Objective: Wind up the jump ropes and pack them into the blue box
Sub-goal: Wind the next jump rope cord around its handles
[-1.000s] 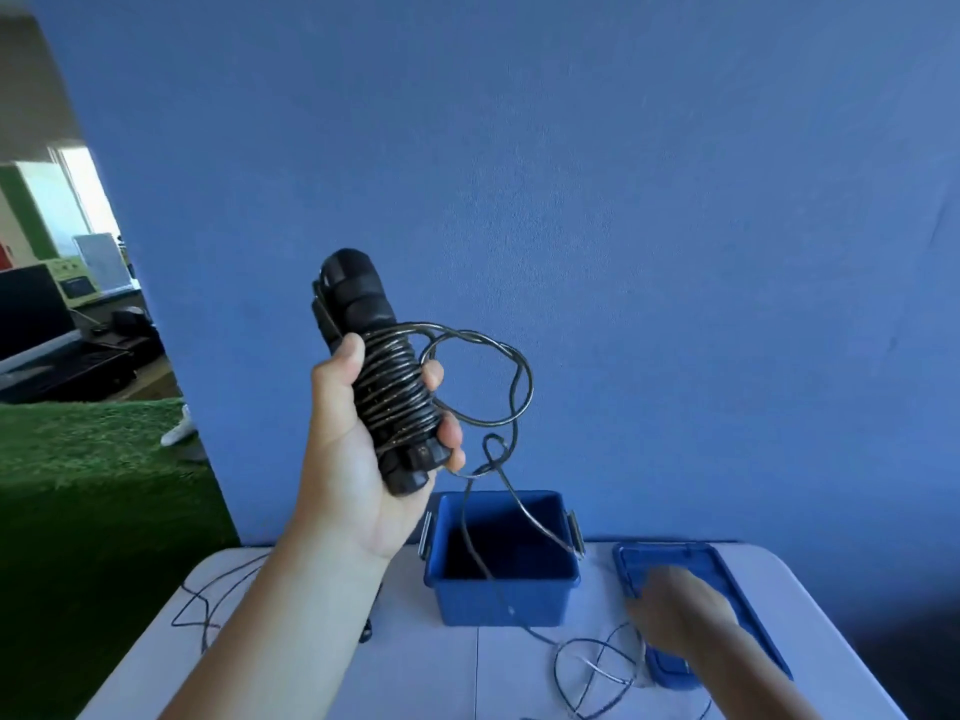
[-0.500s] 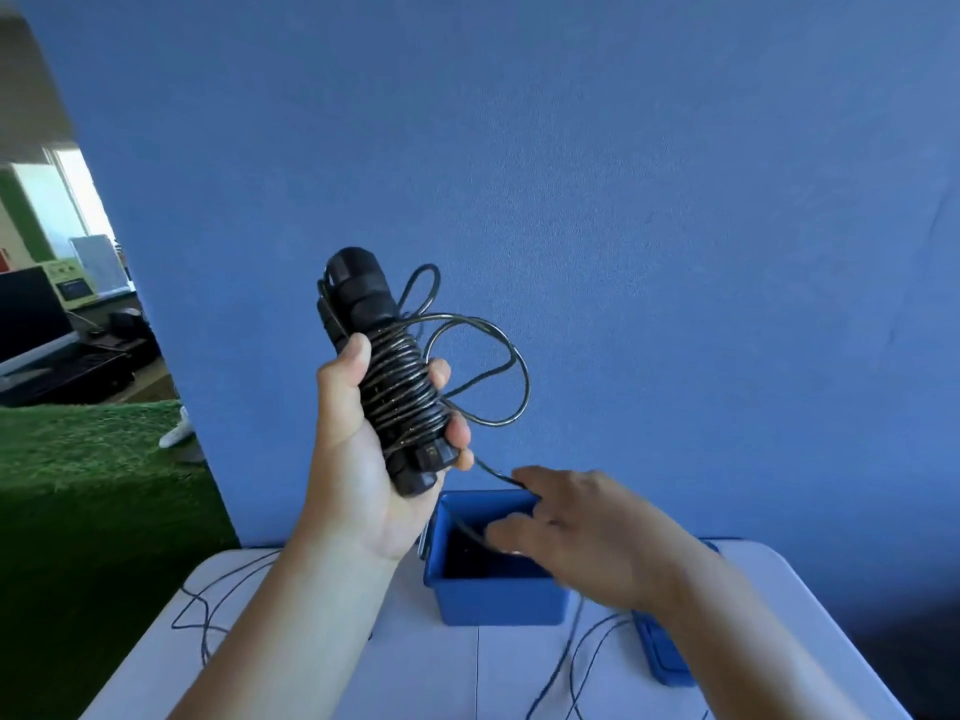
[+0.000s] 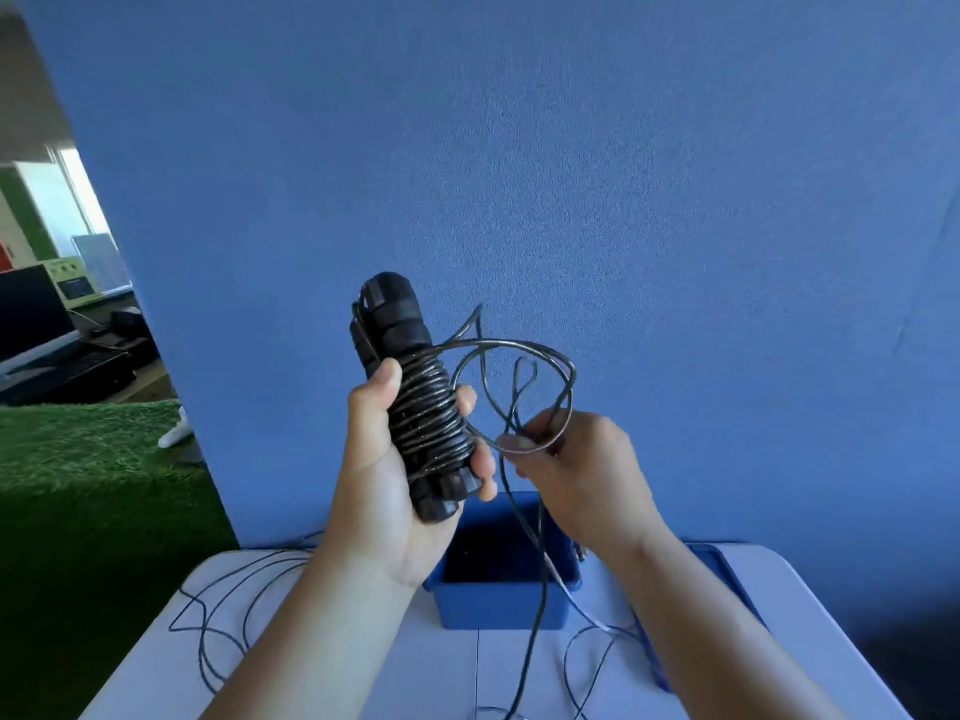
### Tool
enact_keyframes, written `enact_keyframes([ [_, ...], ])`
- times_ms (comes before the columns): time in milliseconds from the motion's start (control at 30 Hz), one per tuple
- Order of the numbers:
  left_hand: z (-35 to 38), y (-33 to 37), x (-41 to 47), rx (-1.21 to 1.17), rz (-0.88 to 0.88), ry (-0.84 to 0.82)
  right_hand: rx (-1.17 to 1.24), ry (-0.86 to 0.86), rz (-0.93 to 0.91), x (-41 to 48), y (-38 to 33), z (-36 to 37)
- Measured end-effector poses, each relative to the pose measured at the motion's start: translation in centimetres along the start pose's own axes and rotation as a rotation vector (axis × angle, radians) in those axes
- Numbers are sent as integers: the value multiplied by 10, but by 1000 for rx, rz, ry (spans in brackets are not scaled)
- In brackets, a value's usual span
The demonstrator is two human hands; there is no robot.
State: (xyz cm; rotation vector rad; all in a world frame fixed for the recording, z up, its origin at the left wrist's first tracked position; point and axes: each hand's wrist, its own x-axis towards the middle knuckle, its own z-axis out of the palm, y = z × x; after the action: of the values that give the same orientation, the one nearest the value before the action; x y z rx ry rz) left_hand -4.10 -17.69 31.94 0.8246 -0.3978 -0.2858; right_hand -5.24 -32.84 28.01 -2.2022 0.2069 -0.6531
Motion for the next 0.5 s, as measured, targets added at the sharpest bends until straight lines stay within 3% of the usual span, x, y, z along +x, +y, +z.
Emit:
enact_keyframes([
  [133,-3,-3,3,10,0,10,57,86,-103,8,9,-1],
  [267,-4,7,12,17,49,13,-133,52,-189,-9,51,17],
  [400,-7,-2,15,45,10,42,-128,49,-167,-24,99,35],
  [500,-9,-10,17,21,19,58,-21,14,-18,-30,113,38],
])
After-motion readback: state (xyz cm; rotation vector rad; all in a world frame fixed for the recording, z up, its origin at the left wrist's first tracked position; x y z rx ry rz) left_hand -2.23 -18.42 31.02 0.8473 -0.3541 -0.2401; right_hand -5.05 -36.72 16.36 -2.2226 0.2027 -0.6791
